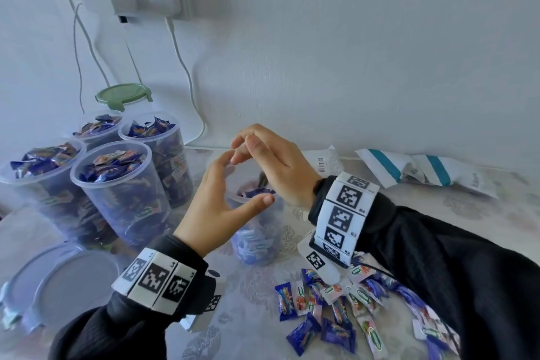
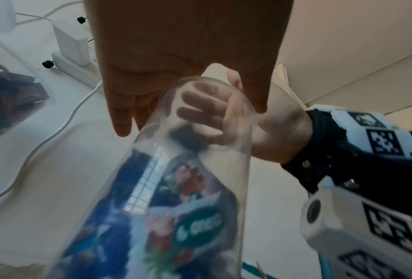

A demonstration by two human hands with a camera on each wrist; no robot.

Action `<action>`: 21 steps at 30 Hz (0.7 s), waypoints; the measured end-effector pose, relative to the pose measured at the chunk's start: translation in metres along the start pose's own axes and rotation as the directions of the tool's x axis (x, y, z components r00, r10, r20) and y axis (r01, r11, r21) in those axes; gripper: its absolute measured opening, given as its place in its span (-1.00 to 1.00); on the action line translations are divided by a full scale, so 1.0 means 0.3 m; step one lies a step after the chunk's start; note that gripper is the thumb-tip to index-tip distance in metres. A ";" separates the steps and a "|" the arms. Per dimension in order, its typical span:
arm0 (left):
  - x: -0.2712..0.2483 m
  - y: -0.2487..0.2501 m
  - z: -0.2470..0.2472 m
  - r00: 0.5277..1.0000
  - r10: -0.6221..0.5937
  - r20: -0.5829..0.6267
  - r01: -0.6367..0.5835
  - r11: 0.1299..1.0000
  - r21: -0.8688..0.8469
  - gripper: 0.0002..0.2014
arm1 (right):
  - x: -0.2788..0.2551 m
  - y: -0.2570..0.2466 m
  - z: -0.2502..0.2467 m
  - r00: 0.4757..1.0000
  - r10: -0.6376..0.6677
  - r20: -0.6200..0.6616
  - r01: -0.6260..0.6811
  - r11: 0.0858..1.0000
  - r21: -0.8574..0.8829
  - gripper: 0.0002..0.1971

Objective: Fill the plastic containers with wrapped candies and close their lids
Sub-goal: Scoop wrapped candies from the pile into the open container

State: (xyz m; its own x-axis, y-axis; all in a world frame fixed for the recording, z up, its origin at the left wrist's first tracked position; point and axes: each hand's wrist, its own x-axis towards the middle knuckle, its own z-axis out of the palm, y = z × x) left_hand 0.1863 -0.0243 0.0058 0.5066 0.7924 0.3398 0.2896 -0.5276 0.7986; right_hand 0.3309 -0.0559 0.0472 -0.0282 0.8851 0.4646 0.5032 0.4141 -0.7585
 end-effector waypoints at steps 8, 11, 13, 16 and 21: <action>-0.026 0.156 0.027 0.956 0.248 -0.154 -0.187 0.925 0.332 -0.33 | -0.144 0.101 -0.176 0.992 0.058 -0.109 -0.054 0.997 0.047 -0.62; -0.049 0.234 0.097 0.914 0.393 -0.099 -0.377 0.914 0.149 -0.61 | -0.222 0.171 -0.298 0.949 0.314 -0.027 -0.315 0.947 -0.065 -0.74; -0.051 0.256 0.172 0.925 0.376 0.046 -0.377 0.926 0.012 -0.70 | -0.278 0.251 -0.374 0.851 0.517 0.095 -0.473 0.832 -0.291 -0.73; -0.027 0.232 0.311 0.928 0.168 0.332 -0.192 0.981 0.039 -0.64 | -0.367 0.358 -0.440 0.639 0.719 0.273 -0.527 0.667 -0.526 -0.58; 0.042 0.153 0.484 0.661 -0.317 0.680 -0.057 0.883 0.467 -0.32 | -0.470 0.369 -0.445 0.454 0.743 0.492 -0.435 0.666 -0.605 -0.46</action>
State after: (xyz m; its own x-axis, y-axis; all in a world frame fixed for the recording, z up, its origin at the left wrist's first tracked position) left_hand 0.3239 -0.0829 -0.0255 0.7955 0.4825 -0.3665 0.6056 -0.6538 0.4537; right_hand 0.5060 -0.1633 -0.0413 -0.0636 0.8138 -0.5776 0.8704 -0.2379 -0.4310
